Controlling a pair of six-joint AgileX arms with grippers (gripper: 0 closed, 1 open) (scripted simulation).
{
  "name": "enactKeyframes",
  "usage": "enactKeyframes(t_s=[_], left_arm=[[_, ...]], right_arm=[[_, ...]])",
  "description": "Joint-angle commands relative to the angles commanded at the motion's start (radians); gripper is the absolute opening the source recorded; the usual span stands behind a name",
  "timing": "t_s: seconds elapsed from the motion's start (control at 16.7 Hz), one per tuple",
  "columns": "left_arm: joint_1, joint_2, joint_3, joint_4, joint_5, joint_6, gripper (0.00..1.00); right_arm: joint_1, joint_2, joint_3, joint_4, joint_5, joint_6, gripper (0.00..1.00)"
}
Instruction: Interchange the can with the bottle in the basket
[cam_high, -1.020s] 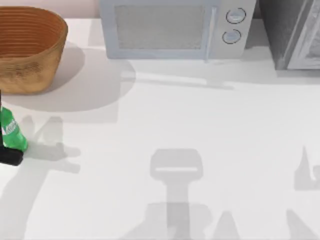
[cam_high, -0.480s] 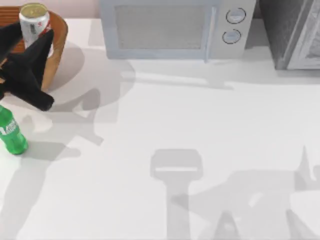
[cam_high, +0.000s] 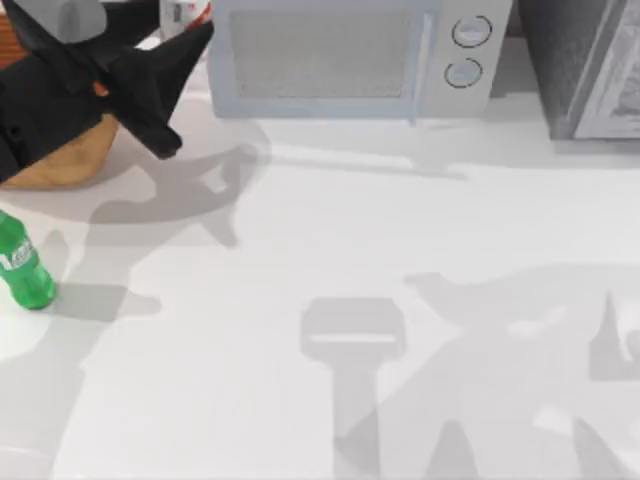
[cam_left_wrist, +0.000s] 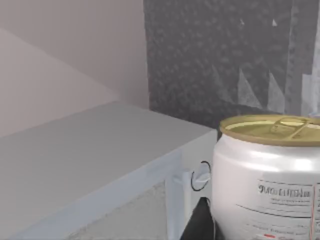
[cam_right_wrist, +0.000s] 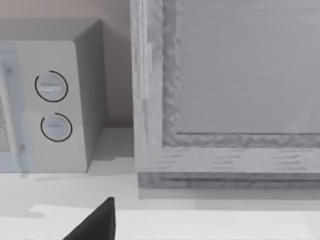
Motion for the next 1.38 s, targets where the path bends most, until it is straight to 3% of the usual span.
enactKeyframes(t_s=[0.84,1.38], left_arm=[[-0.065,0.724,0.296,0.337,0.353,-0.001,0.00],[-0.096,1.077,0.458,0.512,0.548,-0.005,0.00]], right_arm=[[0.000,0.000,0.000,0.000,0.000,0.000,1.00],[0.000,0.000,0.000,0.000,0.000,0.000,1.00]])
